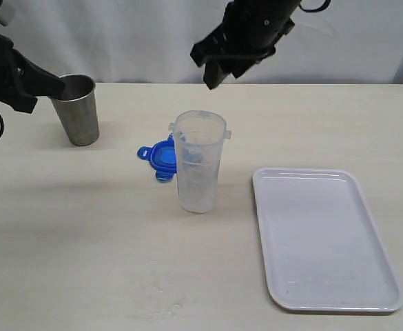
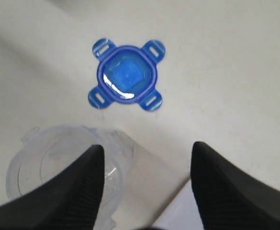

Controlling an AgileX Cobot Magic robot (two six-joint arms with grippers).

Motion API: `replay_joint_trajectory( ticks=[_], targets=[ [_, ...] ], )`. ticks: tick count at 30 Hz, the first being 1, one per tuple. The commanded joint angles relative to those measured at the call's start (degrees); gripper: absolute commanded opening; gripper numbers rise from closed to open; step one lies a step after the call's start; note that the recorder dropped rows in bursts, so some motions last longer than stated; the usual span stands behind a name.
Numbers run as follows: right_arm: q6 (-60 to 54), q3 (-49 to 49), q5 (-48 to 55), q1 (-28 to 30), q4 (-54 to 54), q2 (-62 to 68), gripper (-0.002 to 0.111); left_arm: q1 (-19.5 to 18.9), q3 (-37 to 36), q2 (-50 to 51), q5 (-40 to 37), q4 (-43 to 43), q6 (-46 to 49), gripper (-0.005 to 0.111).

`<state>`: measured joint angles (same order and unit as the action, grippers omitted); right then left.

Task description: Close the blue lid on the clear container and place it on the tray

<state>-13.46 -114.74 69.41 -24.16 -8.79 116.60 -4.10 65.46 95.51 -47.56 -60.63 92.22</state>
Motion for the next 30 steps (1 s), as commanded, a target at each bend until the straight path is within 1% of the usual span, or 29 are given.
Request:
replay_joint_trajectory(
  ticks=[1, 11, 16, 21, 30],
  targets=[
    [-3.48, 4.7, 0.55, 0.32, -2.54, -1.33, 0.052, 0.03, -0.1, -0.36, -0.49, -1.01, 0.27, 0.0],
    [-3.88, 9.51, 0.55, -0.2, -2.83, -1.33, 0.052, 0.03, -0.1, -0.36, -0.49, -1.01, 0.27, 0.0],
    [-3.88, 9.78, 0.55, -0.34, -2.72, -1.33, 0.052, 0.03, -0.1, -0.36, -0.34, -1.28, 0.27, 0.0],
    [-3.88, 9.78, 0.55, -1.37, -3.38, -0.29, 0.049, 0.03, -0.1, -0.36, -0.34, -1.28, 0.27, 0.0],
    [-3.32, 9.78, 0.55, -1.95, -1.69, 2.5, 0.049, 0.03, -0.1, -0.36, -0.37, -1.51, 0.27, 0.0]
  ],
)
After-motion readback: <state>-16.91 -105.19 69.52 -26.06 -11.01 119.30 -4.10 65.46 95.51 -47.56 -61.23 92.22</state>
